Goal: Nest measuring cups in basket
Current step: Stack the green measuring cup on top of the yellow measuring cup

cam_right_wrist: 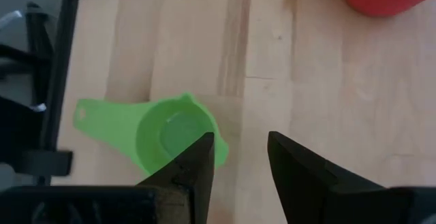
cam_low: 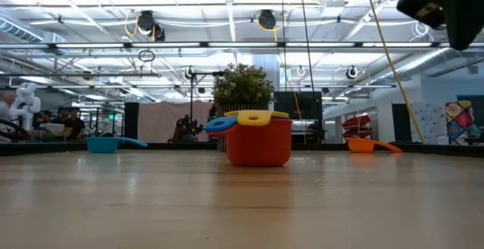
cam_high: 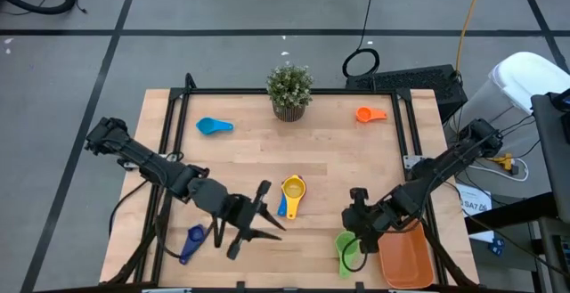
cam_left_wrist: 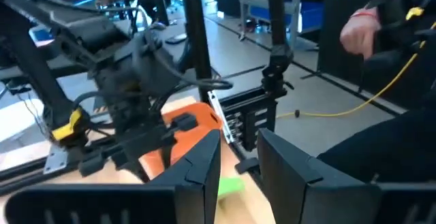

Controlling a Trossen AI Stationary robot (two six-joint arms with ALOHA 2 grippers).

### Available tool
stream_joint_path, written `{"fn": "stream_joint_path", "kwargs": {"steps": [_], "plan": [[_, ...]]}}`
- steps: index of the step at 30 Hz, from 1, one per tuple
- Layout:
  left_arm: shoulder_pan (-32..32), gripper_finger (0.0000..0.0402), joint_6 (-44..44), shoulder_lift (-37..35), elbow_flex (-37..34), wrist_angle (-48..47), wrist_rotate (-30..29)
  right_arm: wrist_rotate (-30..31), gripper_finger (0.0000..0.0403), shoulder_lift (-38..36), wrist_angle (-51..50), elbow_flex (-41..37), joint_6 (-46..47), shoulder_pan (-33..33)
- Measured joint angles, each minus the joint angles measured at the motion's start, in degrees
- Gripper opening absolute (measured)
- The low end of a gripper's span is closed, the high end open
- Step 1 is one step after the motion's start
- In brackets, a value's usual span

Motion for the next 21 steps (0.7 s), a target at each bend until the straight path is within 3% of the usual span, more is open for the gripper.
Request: {"fn": "stream_joint_path", "kwargs": {"steps": [6,10,16,21], "plan": [[2.19,0.0102,-4.13,0.15,-0.05,-1.88,-0.12,-2.83,0.0128,3.81,0.6,5.0,-8.78,-1.51],[0.93,0.0102,-5.25,0.13,-0.9,-2.17,-1.29,-5.7,0.0128,7.51,-5.33,9.55,-11.78,-1.97],[-4.47,0.0102,-5.22,0.15,-1.4,-1.93,-14.69,-9.12,0.0128,10.42,-15.77,12.82,-7.62,-2.43],[-5.91,0.0102,-5.74,0.15,-1.42,-0.41,-22.86,-11.07,0.0135,11.42,-15.97,12.84,-3.89,-2.34]]}}
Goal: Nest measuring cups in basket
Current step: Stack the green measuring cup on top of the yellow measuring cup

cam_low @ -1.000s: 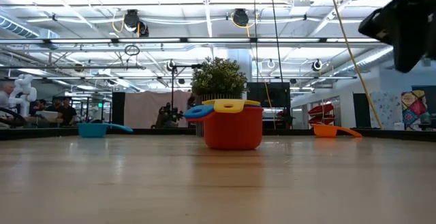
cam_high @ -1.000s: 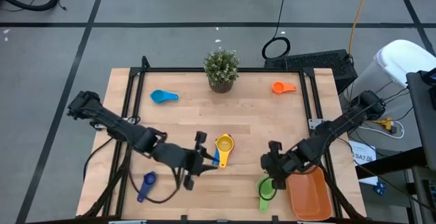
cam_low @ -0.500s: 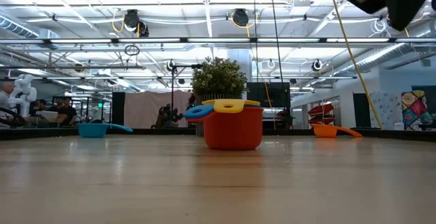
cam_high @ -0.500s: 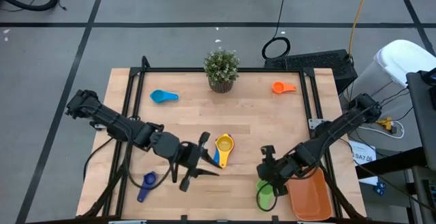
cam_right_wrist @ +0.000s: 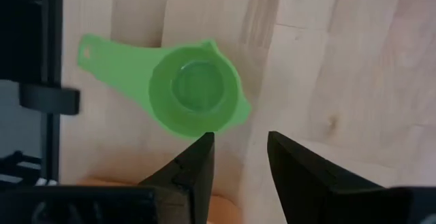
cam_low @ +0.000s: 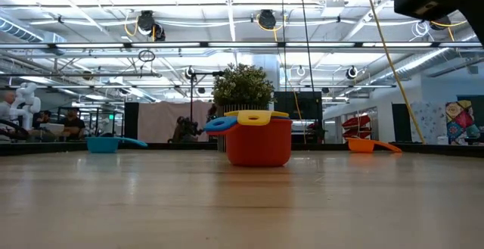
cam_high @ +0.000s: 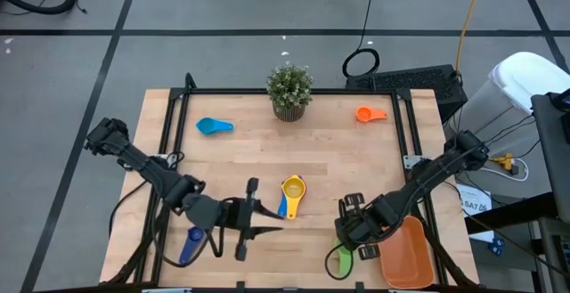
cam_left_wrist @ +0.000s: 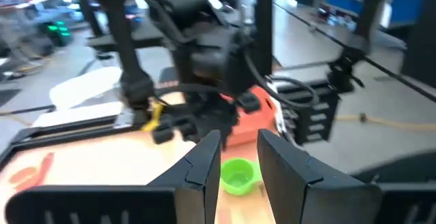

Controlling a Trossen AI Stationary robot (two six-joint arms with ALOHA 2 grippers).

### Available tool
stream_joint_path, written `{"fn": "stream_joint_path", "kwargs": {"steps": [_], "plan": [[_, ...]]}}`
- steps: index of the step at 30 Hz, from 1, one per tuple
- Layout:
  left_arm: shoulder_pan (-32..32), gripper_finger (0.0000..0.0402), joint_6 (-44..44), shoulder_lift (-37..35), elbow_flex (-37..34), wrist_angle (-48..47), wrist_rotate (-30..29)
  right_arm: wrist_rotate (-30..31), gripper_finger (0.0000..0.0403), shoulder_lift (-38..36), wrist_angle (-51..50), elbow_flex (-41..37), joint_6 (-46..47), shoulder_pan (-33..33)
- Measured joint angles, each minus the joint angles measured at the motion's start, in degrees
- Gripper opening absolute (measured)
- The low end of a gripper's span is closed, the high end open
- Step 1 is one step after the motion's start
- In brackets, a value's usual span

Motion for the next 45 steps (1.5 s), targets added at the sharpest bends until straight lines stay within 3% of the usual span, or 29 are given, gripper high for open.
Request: {"fn": "stream_joint_path", "kwargs": {"steps": [12,24,35,38,43,45], "plan": [[-0.68,0.0102,-6.37,0.52,-2.9,1.57,-5.38,-0.91,0.0195,6.35,1.38,0.02,2.46,-0.37],[-5.53,0.0102,-10.05,0.52,-3.32,1.53,-16.35,0.87,0.0188,9.47,6.91,-0.79,0.21,-0.76],[-8.55,0.0102,-10.7,0.52,-3.32,-0.24,-19.61,0.72,0.0186,9.48,11.94,-7.18,0.09,-0.78],[-8.96,0.0102,-10.95,0.52,-3.32,-0.28,-20.43,0.88,0.0162,9.48,11.33,-7.39,-0.64,-0.92],[-9.44,0.0102,-10.96,0.55,-3.32,-0.43,-20.63,0.68,0.0033,9.47,10.7,-7.39,-3.36,-1.19],[-9.4,0.0102,-10.96,0.55,-3.32,-0.52,-20.65,0.99,0.0022,9.27,10.59,-7.39,-4.41,-1.2]]}}
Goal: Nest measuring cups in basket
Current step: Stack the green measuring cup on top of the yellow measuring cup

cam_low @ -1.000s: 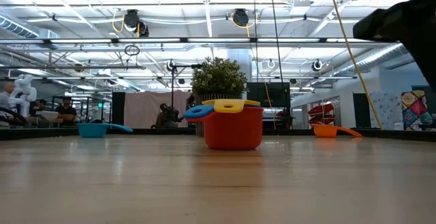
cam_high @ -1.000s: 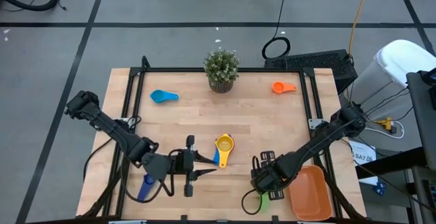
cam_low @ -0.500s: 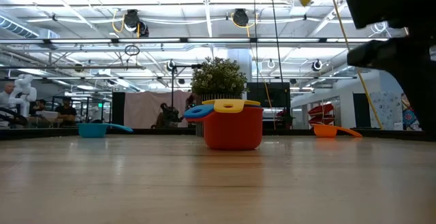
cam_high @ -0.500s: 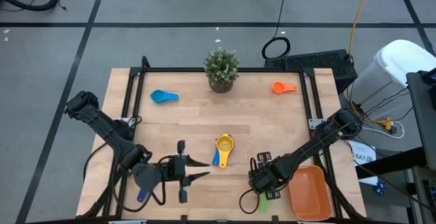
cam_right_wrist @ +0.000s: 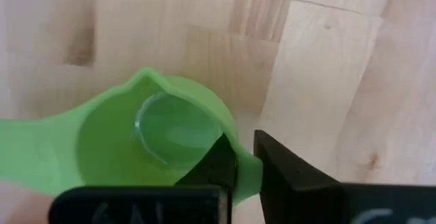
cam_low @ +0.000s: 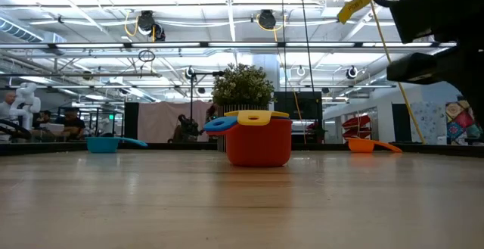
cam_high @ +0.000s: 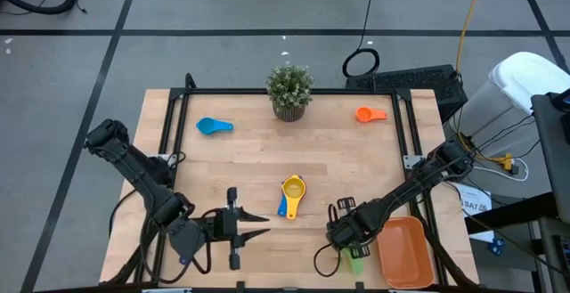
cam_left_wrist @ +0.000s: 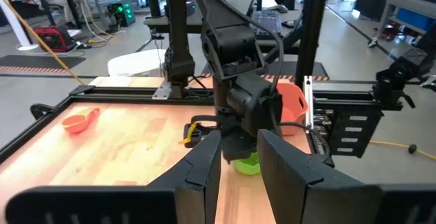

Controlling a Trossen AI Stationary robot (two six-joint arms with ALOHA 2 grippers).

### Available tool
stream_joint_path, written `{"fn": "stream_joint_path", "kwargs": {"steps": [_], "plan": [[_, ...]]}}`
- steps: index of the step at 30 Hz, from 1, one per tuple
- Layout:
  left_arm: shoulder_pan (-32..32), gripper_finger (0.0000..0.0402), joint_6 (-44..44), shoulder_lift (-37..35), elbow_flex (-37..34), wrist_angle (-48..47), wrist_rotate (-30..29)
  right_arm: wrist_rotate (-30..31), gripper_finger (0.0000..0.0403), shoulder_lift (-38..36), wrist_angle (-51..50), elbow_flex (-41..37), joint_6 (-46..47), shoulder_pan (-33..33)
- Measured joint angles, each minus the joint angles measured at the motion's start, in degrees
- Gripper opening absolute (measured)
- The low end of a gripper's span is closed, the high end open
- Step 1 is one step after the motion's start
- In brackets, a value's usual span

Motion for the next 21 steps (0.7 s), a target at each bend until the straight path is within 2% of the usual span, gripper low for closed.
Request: {"fn": "stream_joint_path", "kwargs": {"steps": [9,15,21], "plan": [[0.0,0.0102,-0.16,0.0,0.0,-0.05,-0.18,0.51,0.0022,0.09,-0.59,0.02,-3.4,-1.6],[-0.02,0.0102,-5.05,0.02,0.0,-4.98,-6.04,1.38,0.0022,0.09,-2.95,0.02,-6.31,-5.43],[-0.38,0.0102,-8.75,0.04,0.0,-7.95,-7.49,5.64,0.0022,-1.57,-4.63,0.63,-10.45,-9.53]]}}
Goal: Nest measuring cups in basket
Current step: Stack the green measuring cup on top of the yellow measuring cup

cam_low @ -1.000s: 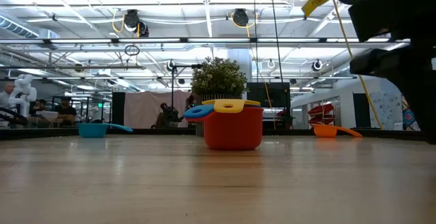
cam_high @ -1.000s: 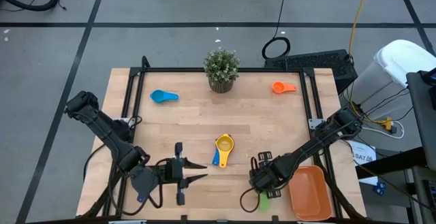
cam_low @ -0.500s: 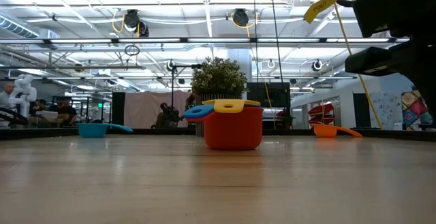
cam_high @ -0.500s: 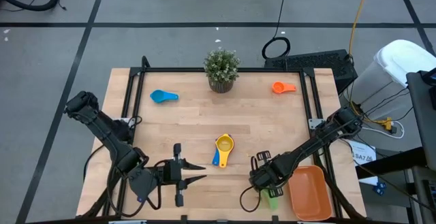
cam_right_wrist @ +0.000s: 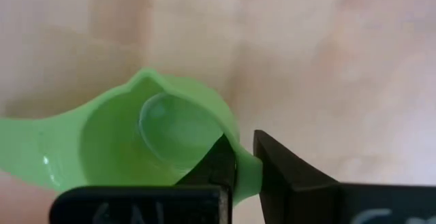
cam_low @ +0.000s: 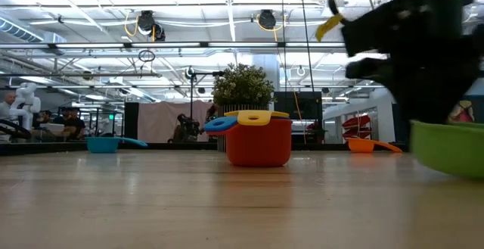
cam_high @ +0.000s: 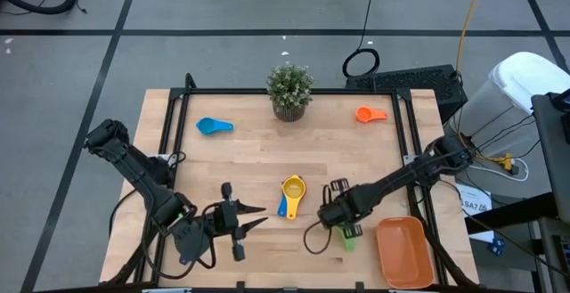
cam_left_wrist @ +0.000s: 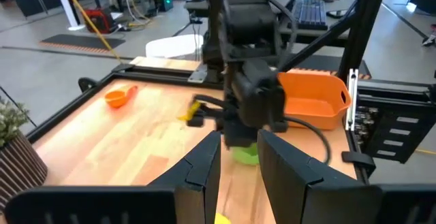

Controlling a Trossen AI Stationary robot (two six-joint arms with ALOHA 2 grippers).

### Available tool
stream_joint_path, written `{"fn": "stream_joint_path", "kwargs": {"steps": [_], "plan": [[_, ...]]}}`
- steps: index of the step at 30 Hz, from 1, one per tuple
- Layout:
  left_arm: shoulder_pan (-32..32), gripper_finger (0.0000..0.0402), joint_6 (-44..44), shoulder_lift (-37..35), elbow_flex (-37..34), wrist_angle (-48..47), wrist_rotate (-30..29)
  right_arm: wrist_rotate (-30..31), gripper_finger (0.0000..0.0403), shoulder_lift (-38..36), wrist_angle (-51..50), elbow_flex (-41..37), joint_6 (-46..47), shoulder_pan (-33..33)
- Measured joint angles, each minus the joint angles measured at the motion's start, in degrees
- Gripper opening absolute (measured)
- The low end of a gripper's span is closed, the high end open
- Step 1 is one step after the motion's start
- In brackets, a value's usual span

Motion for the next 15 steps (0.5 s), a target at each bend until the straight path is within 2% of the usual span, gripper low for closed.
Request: {"fn": "stream_joint_path", "kwargs": {"steps": [5,10,15], "plan": [[-0.08,0.0102,-0.54,0.44,-0.02,-0.46,-1.27,3.21,0.0021,-1.69,-0.4,5.63,-4.08,-2.6],[0.13,0.0102,-1.0,0.44,-0.02,-0.58,-1.49,7.34,0.0019,-1.72,-6.27,13.2,-7.5,-3.0],[0.13,0.0102,-1.06,0.44,-0.02,-0.47,-1.53,7.85,0.0018,-1.75,-7.46,17.11,-8.97,-3.24]]}}
